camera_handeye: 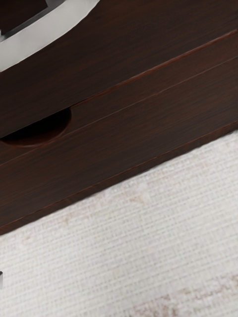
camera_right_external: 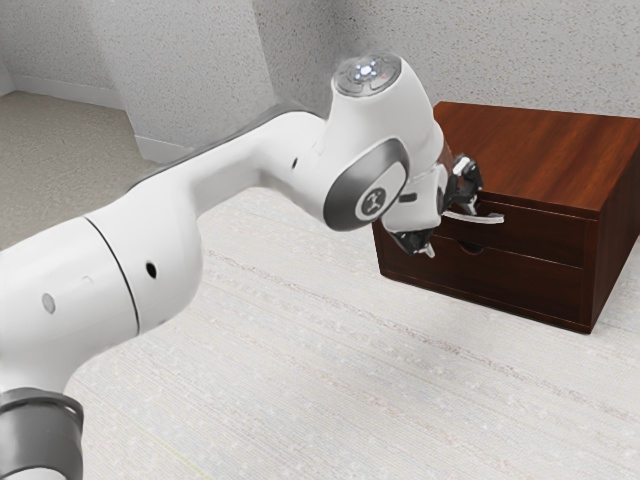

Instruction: Pull the drawer handle with one arm to open the drawer

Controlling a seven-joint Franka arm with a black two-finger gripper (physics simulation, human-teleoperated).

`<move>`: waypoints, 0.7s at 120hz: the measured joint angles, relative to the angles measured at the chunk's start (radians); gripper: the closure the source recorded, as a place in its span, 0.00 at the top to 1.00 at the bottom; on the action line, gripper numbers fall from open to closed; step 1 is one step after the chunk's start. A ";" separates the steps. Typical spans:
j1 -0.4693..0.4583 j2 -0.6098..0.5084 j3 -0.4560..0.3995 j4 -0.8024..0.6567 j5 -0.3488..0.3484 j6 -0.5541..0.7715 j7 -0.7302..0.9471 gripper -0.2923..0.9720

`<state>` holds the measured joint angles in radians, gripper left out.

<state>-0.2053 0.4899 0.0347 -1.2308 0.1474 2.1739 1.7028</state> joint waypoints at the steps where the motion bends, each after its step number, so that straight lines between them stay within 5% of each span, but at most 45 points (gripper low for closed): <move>1: 0.000 0.002 0.000 0.000 0.000 0.000 0.000 0.72; 33: -0.005 -0.001 0.003 -0.023 0.002 0.008 0.002 0.77; 56: -0.007 -0.059 0.025 -0.080 0.010 0.007 0.000 0.63; 84: -0.050 -0.096 0.069 -0.130 -0.002 0.007 -0.004 0.58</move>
<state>-0.2556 0.3937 0.1032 -1.3611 0.1453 2.1813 1.6993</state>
